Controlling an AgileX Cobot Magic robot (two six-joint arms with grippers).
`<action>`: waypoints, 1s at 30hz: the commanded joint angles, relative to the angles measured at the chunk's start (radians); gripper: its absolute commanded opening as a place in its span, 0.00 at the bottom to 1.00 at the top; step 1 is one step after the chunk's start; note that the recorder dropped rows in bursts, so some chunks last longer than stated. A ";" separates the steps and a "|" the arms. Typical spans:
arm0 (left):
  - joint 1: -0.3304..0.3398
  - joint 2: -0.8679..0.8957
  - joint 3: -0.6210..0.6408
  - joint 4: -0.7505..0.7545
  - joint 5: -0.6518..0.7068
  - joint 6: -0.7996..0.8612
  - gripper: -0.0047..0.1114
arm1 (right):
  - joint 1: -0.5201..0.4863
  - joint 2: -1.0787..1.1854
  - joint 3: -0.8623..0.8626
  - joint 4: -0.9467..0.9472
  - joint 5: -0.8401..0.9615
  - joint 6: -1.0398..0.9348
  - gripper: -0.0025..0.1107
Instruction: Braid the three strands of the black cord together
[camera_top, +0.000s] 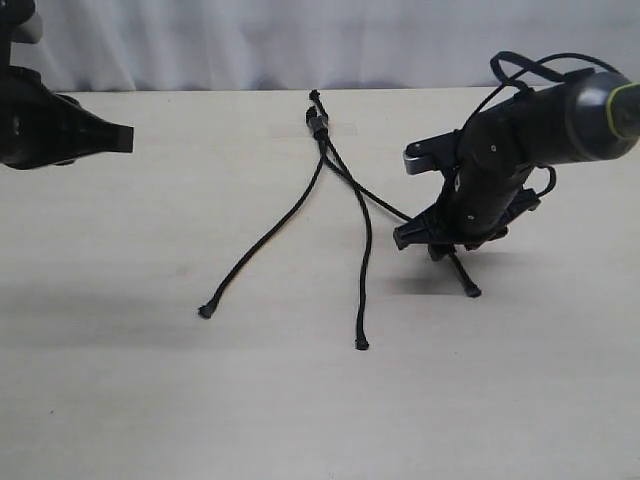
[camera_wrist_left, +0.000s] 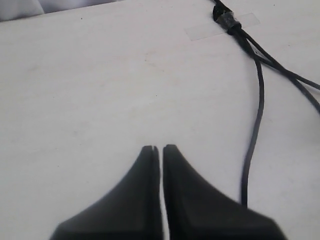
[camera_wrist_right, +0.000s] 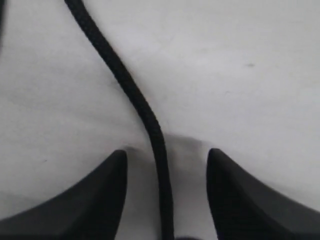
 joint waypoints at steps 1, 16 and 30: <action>-0.068 -0.001 0.003 -0.014 -0.001 0.001 0.19 | -0.023 -0.089 0.013 -0.023 -0.097 0.019 0.46; -0.482 0.222 -0.093 -0.010 -0.096 0.029 0.38 | -0.221 -0.532 0.644 0.075 -0.831 0.074 0.06; -0.616 0.735 -0.436 0.011 0.071 0.032 0.38 | -0.221 -0.534 0.740 0.108 -1.018 0.074 0.06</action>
